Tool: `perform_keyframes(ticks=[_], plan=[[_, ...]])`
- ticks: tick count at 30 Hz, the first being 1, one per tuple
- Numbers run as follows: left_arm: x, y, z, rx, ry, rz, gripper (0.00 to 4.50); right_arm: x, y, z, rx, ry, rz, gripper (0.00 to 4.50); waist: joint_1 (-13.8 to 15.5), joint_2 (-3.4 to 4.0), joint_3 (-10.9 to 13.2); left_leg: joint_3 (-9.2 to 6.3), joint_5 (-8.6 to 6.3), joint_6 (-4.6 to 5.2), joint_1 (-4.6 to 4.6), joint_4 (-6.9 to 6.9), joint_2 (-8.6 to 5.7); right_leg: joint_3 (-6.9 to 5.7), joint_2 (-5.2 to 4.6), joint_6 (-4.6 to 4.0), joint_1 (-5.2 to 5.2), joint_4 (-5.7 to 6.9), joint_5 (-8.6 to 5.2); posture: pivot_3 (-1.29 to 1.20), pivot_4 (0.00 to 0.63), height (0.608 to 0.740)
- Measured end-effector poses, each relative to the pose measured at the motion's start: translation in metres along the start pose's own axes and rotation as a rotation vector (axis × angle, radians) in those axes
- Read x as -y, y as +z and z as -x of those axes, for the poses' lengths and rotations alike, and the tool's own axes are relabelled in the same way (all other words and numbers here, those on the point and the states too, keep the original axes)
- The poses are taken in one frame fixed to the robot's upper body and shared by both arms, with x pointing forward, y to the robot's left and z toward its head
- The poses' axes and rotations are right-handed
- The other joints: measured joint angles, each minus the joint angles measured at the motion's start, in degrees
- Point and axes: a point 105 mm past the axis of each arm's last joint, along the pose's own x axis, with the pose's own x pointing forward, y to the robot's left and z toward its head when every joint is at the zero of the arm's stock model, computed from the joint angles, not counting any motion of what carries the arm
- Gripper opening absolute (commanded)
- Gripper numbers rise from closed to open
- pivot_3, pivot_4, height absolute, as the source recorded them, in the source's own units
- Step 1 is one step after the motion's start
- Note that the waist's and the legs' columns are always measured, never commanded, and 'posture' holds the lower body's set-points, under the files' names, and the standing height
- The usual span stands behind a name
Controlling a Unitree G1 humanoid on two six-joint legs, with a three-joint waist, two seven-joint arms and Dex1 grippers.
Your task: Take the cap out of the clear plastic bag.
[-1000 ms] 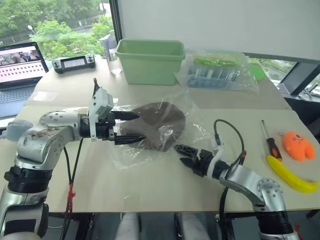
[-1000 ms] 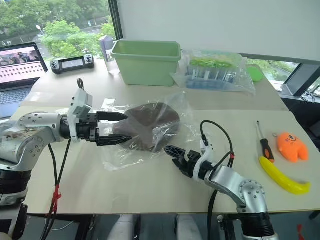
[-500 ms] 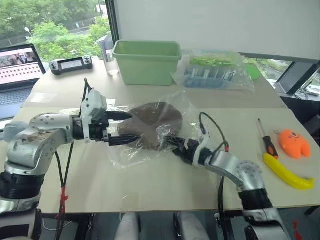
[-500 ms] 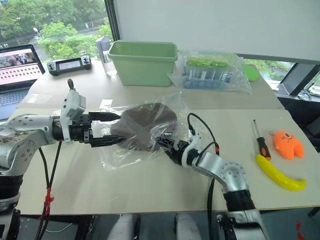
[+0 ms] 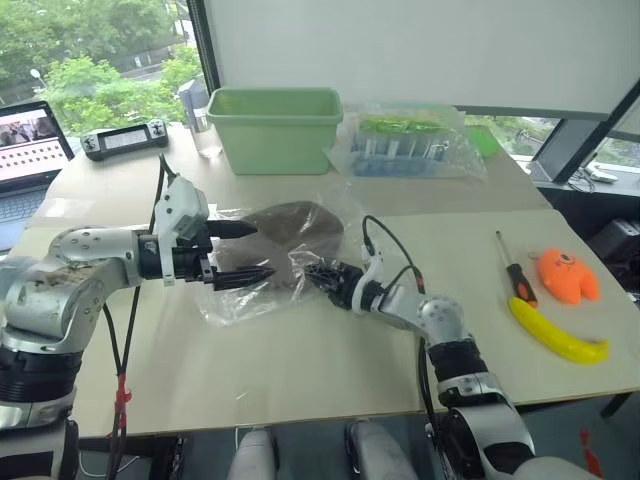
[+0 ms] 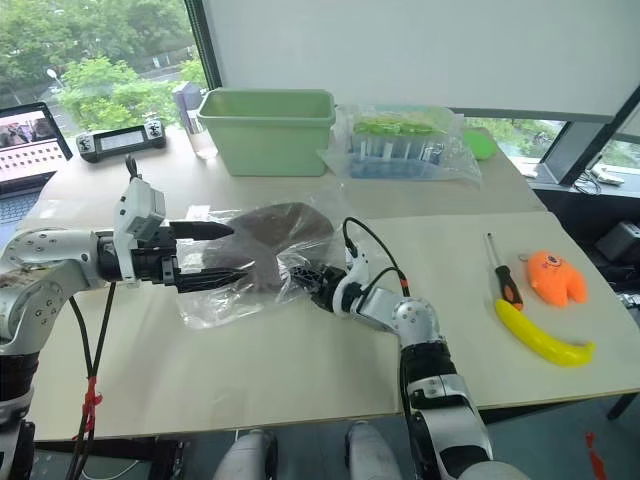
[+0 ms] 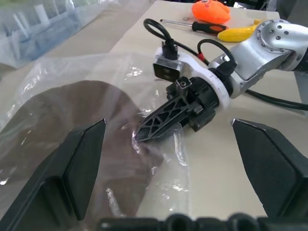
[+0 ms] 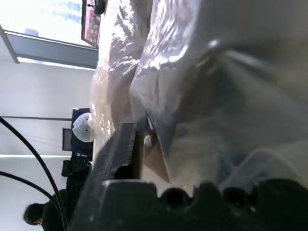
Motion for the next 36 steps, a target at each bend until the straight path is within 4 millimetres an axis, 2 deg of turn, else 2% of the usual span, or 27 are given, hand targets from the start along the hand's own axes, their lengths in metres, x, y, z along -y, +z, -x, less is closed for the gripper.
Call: perform_keyframes(ticks=[1, 3, 6, 8, 9, 11, 12, 13, 15, 17, 19, 21, 23, 24, 26, 28, 29, 30, 33, 36], plan=[[0.000, 0.000, 0.000, -0.001, 0.002, -0.001, 4.50, -0.002, 0.003, -0.002, 0.015, 0.007, -0.003, 0.40, -0.02, -0.04, -0.06, 0.02, 0.00, 0.00, 0.07, -0.08, -0.03, 0.06, 0.00, 0.00, 0.01, 0.00, 0.00, 0.00, 0.150, 0.740], [-0.001, -0.001, 0.000, -0.004, 0.006, -0.003, 4.50, -0.004, 0.007, -0.005, 0.032, 0.011, 0.016, 0.07, 0.02, -0.09, -0.15, 0.06, 0.00, -0.01, 0.24, -0.17, -0.05, 0.15, 0.00, -0.01, 0.06, -0.01, -0.01, 0.00, 0.150, 0.740], [0.001, 0.000, -0.001, 0.006, -0.006, 0.002, 4.50, -0.005, 0.007, -0.002, 0.021, 0.035, 0.099, 0.07, 0.17, -0.08, -0.21, 0.07, -0.02, -0.03, 0.23, -0.20, -0.07, 0.17, -0.02, -0.04, 0.05, -0.02, -0.03, 0.00, 0.150, 0.740], [0.002, 0.001, -0.002, 0.010, -0.015, 0.003, 4.50, -0.007, 0.005, 0.009, -0.028, 0.062, 0.209, 0.07, 0.63, 0.00, -0.17, 0.10, -0.01, -0.02, 0.03, -0.20, -0.12, 0.18, -0.10, -0.04, -0.09, -0.02, -0.04, 0.00, 0.150, 0.740], [0.003, 0.001, -0.002, 0.011, -0.018, 0.001, 4.50, -0.007, 0.002, 0.018, -0.074, 0.074, 0.299, 0.07, 1.06, 0.09, -0.11, 0.13, -0.01, -0.02, -0.15, -0.17, -0.13, 0.17, -0.11, -0.02, -0.20, -0.03, -0.06, 0.00, 0.150, 0.740], [0.003, 0.000, 0.000, 0.008, -0.016, 0.007, 4.50, 0.000, -0.003, 0.051, -0.221, 0.057, 0.534, 0.07, 1.97, 0.34, 0.05, 0.22, 0.00, 0.00, -0.57, -0.14, -0.20, 0.18, -0.23, 0.14, -0.51, -0.03, -0.25, 0.00, 0.150, 0.740], [0.002, -0.002, 0.001, 0.005, -0.011, 0.011, 4.50, 0.003, -0.002, 0.059, -0.253, 0.042, 0.575, 0.07, 2.12, 0.35, 0.05, 0.32, 0.00, 0.00, -0.69, -0.13, -0.20, 0.23, -0.24, 0.15, -0.63, -0.02, -0.27, 0.00, 0.150, 0.740], [0.002, -0.003, 0.002, 0.002, -0.005, 0.017, 4.50, 0.007, 0.002, 0.074, -0.312, 0.015, 0.676, 0.07, 2.13, 0.34, 0.06, 0.44, 0.00, -0.01, -0.86, -0.13, -0.17, 0.29, -0.21, 0.17, -0.82, -0.01, -0.32, 0.00, 0.150, 0.740], [0.002, -0.005, 0.003, -0.001, -0.003, 0.022, 4.50, -0.007, 0.011, 0.089, -0.385, 0.041, 0.820, 0.07, 1.84, 0.36, 0.09, 0.60, 0.00, 0.00, -1.24, -0.17, -0.16, 0.48, -0.15, 0.59, -1.27, 0.07, -0.09, 0.00, 0.150, 0.740], [0.003, -0.005, 0.001, 0.008, -0.003, 0.025, 4.50, -0.024, 0.023, 0.092, -0.420, 0.075, 0.956, 0.07, 1.27, 0.32, 0.11, 0.63, -0.05, 0.06, -1.19, -0.24, -0.09, 0.55, -0.03, 0.54, -1.30, 0.08, -0.13, 0.00, 0.150, 0.740], [0.003, -0.006, -0.001, 0.012, -0.003, 0.028, 4.50, -0.028, 0.032, 0.092, -0.449, 0.065, 1.088, 0.07, 1.28, 0.31, 0.12, 0.63, -0.07, 0.09, -1.13, -0.26, -0.06, 0.55, 0.01, 0.52, -1.30, 0.12, -0.17, 0.00, 0.150, 0.740], [0.004, -0.007, -0.003, 0.013, -0.002, 0.032, 4.50, -0.022, 0.048, 0.087, -0.490, 0.004, 1.256, 0.07, 1.41, 0.29, 0.13, 0.66, -0.07, 0.08, -1.08, -0.23, -0.06, 0.55, 0.01, 0.53, -1.28, 0.12, -0.18, 0.00, 0.150, 0.740], [0.005, -0.009, -0.004, 0.010, -0.004, 0.034, 4.50, -0.010, 0.071, 0.078, -0.470, -0.081, 1.364, 0.07, 1.51, 0.21, 0.19, 0.75, -0.06, 0.07, -1.09, -0.14, -0.10, 0.61, -0.04, 0.55, -1.24, 0.11, -0.15, 0.00, 0.150, 0.740], [0.005, -0.009, -0.005, 0.010, -0.004, 0.034, 4.50, -0.007, 0.076, 0.076, -0.461, -0.095, 1.385, 0.07, 1.51, 0.19, 0.20, 0.77, -0.06, 0.06, -1.09, -0.13, -0.11, 0.63, -0.06, 0.54, -1.24, 0.09, -0.14, 0.00, 0.150, 0.740], [0.005, -0.009, -0.005, 0.010, -0.002, 0.033, 4.50, -0.005, 0.088, 0.068, -0.429, -0.118, 1.452, 0.76, 1.48, 0.17, 0.23, 0.84, -0.05, 0.05, -1.10, -0.06, -0.12, 0.68, -0.09, 0.66, -1.23, 0.08, -0.06, 0.00, 0.150, 0.740], [0.005, -0.009, -0.006, 0.010, -0.003, 0.033, 4.50, -0.009, 0.101, 0.056, -0.353, -0.127, 1.483, 1.04, 1.37, 0.14, 0.27, 0.88, -0.05, 0.04, -1.10, -0.06, -0.13, 0.72, -0.09, 0.72, -1.22, 0.08, -0.01, 0.00, 0.150, 0.740], [0.005, -0.008, -0.007, 0.011, -0.008, 0.031, 4.50, -0.015, 0.113, 0.048, -0.270, -0.153, 1.519, 1.58, 1.28, 0.14, 0.30, 0.90, -0.04, 0.04, -1.10, -0.07, -0.12, 0.75, -0.09, 0.75, -1.23, 0.09, 0.02, 0.00, 0.150, 0.740], [0.006, -0.007, -0.008, 0.013, -0.012, 0.029, 4.50, -0.018, 0.125, 0.045, -0.205, -0.192, 1.550, 1.85, 1.28, 0.14, 0.30, 0.90, -0.04, 0.04, -1.10, -0.10, -0.13, 0.75, -0.09, 0.74, -1.24, 0.09, 0.03, 0.00, 0.150, 0.740], [0.006, -0.007, -0.009, 0.012, -0.012, 0.028, 4.50, -0.021, 0.153, 0.049, -0.043, -0.301, 1.615, 2.85, 1.71, 0.14, 0.32, 0.90, -0.05, 0.04, -1.10, -0.20, -0.13, 0.74, -0.10, 0.67, -1.24, 0.07, -0.01, 0.00, 0.150, 0.740], [0.006, -0.007, -0.009, 0.012, -0.010, 0.027, 4.50, -0.018, 0.171, 0.057, 0.061, -0.411, 1.685, 3.85, 1.66, 0.15, 0.32, 0.92, -0.06, 0.02, -1.13, -0.23, -0.16, 0.75, -0.15, 0.41, -1.24, 0.00, 0.14, 0.00, 0.150, 0.740]])
